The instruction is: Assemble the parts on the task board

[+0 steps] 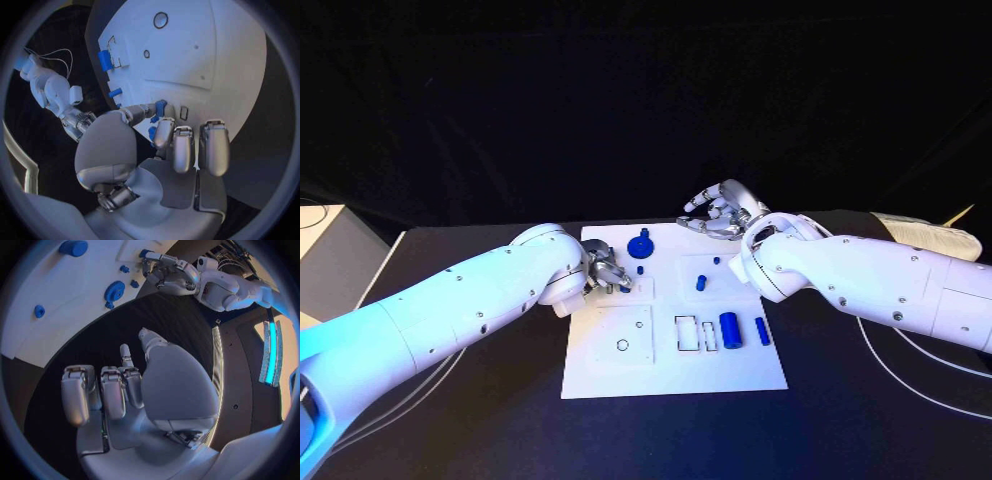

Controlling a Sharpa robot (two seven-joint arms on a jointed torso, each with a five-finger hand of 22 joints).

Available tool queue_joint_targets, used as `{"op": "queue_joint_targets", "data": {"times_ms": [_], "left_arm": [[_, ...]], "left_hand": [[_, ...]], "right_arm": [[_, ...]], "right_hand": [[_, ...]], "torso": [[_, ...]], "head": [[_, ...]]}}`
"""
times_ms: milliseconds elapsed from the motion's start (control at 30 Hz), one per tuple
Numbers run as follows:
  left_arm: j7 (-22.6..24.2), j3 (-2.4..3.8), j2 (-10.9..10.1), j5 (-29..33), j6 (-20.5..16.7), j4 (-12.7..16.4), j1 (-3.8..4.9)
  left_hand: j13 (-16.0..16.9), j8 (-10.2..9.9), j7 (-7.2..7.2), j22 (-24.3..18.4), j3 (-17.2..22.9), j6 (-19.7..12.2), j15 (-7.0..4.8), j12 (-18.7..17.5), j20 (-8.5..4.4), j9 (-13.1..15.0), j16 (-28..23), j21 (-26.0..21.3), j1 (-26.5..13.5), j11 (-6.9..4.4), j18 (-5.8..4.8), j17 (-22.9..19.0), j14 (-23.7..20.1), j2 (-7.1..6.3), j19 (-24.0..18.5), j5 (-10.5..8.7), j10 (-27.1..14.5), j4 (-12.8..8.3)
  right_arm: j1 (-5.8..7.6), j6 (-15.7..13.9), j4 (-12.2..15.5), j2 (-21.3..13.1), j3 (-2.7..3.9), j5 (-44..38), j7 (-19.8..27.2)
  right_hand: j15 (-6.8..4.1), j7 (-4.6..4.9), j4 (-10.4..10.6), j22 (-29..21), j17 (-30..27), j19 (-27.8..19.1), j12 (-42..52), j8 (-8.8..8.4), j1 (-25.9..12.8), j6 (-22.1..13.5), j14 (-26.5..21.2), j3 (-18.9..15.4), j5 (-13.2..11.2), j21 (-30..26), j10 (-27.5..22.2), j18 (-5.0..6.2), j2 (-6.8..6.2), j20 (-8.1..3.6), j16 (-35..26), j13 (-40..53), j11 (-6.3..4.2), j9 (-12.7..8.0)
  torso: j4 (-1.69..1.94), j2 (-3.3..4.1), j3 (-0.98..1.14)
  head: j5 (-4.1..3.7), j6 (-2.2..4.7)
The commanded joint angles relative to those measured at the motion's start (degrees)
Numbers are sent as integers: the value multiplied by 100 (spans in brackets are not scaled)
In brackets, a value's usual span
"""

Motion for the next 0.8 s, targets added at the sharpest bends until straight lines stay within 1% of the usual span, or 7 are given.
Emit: {"op": "queue_joint_targets", "data": {"times_ms": [33, 267, 433, 567, 633, 700, 800], "left_arm": [[-35, -27, 44, 12, 164, -19, -29], [-32, -45, 101, 13, 147, -74, -29], [-40, -68, 119, 13, 159, -109, -29], [-57, -84, 116, 10, 186, -131, -29], [-63, -89, 114, 6, 202, -136, -29], [-67, -93, 111, -1, 213, -140, -29], [-71, -97, 103, -12, 216, -144, -29]], "left_hand": [[2, -5, -769, 154, -34, 817, -30, 15, -24, 1936, 19, 30, 203, 5, -108, 1509, 606, 262, -6, 5, 20, -2], [8, -19, -769, 155, -112, 816, -30, 11, -25, 1948, 19, 29, 179, 5, -109, 1509, 606, 236, -5, -24, 23, 7], [10, -63, -773, 160, -376, 812, -32, -9, -26, 1981, 19, 26, 89, 4, -109, 1509, 606, 121, -2, -35, 15, 80], [16, -108, -780, 165, -636, 801, -38, -25, -30, 2013, 19, 24, 37, 1, -110, 1509, 606, -41, 0, -37, 1, 153], [9, -130, -783, 169, -831, 810, -42, -41, -32, 2034, 19, 23, -1, -2, -111, 1509, 606, -119, 1, -38, -14, 236], [22, -150, -788, 168, -1097, 832, -45, -45, -37, 2062, 19, 19, -22, -8, -110, 1509, 606, -161, 0, -47, -17, 355], [30, -164, -789, 171, -1216, 834, -47, -46, -41, 2075, 19, 18, -2, -9, -110, 1509, 606, -185, 1, -53, -17, 393]], "right_arm": [[-4, 68, 4, 0, 2, -35, 36], [-6, 74, 0, 4, 2, -35, 40], [-8, 76, -3, 4, 2, -35, 45], [-9, 78, -3, -1, 2, -34, 48], [-10, 78, -2, -3, 2, -33, 50], [-11, 78, -1, -5, 2, -32, 51], [-12, 76, -2, -8, 2, -31, 54]], "right_hand": [[14, -11, 3, 1074, 1432, 369, -6, 33, -65, -43, 579, -12, 34, -35, 329, 9, 1, 28, -6, 1292, 24, 5], [14, -11, 3, 1074, 1432, 369, -6, 33, -65, -43, 579, -12, 34, -35, 329, 9, 1, 28, -6, 1292, 24, 5], [14, -11, 3, 1074, 1432, 369, -6, 33, -65, -43, 579, -12, 34, -35, 329, 9, 1, 28, -6, 1292, 24, 5], [14, -11, -1, 1065, 1420, 364, -11, 37, -70, -46, 576, -13, 40, -46, 323, 12, 0, 28, -11, 1287, 24, 9], [14, -11, -1, 1065, 1420, 364, -11, 37, -70, -46, 576, -13, 40, -46, 323, 12, 0, 28, -11, 1287, 24, 9], [14, -11, -1, 1053, 1411, 358, -25, 38, -74, -48, 573, -14, 40, -58, 307, 15, -2, 28, -15, 1275, 24, 10], [14, -11, -1, 1053, 1411, 358, -25, 38, -74, -48, 573, -14, 40, -58, 307, 15, -2, 28, -15, 1275, 24, 10]], "torso": [[0, 1, 0], [0, 1, 1], [-1, -4, 5], [4, -10, 3], [5, -10, 2], [4, -11, 1], [-2, -12, 1]], "head": [[-9, -2], [-19, -16], [-28, -16], [-36, -31], [-37, -30], [-36, -29], [-32, -23]]}}
